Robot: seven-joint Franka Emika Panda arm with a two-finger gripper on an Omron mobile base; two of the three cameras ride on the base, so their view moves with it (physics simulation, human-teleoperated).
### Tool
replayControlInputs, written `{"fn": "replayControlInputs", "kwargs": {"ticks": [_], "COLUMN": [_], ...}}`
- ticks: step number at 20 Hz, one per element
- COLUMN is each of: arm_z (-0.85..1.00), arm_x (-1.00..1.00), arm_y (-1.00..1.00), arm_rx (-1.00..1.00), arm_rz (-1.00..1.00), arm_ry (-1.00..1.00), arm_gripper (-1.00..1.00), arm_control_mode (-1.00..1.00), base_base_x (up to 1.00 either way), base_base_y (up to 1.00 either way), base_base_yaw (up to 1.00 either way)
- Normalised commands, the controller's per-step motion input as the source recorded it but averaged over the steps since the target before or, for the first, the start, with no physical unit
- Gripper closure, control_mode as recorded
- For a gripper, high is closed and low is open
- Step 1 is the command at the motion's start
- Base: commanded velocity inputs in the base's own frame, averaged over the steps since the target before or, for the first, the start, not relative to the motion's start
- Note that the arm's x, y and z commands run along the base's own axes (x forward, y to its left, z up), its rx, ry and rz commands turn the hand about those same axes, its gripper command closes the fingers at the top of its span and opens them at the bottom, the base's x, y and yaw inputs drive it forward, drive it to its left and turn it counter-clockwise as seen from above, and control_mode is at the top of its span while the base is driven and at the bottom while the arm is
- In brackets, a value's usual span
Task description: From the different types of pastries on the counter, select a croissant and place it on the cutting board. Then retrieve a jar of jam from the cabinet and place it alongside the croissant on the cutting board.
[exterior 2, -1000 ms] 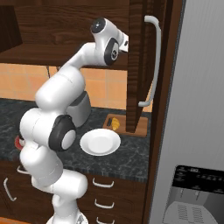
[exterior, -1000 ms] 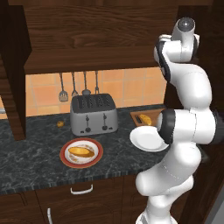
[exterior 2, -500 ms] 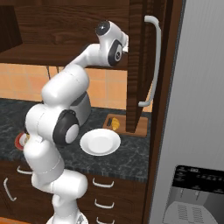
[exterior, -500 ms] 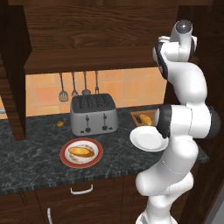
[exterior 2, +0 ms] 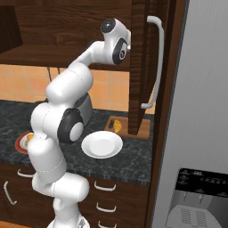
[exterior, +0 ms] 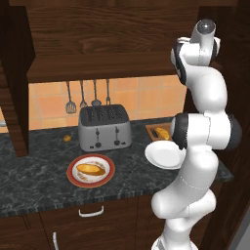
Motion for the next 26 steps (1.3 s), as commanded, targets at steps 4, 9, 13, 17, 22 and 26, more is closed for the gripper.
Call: {"fn": "replayControlInputs", "kwargs": {"ticks": [4,9,13,17,22,26], "arm_z": [-0.06,-0.18,0.00,0.01,0.14,0.02], "arm_x": [0.00,0.00,0.00,-0.07,-0.27,-0.41], "arm_y": [0.01,0.07,0.00,0.00,0.00,0.16], "arm_rx": [0.05,0.12,0.02,0.00,0.00,-0.01], "arm_rz": [0.00,0.00,0.00,0.00,0.00,0.00], "arm_ry": [0.00,0.00,0.00,-0.02,-0.07,-0.06], "arm_gripper": [-1.00,1.00,1.00,1.00,1.00,1.00], "arm_control_mode": [-1.00,-1.00,-1.00,-1.00,-1.00,-1.00], "base_base_x": [0.00,0.00,0.00,0.00,0.00,0.00], "base_base_y": [0.00,0.00,0.00,0.00,0.00,0.00], "base_base_yaw": [0.00,0.00,0.00,0.00,0.00,0.00]}}
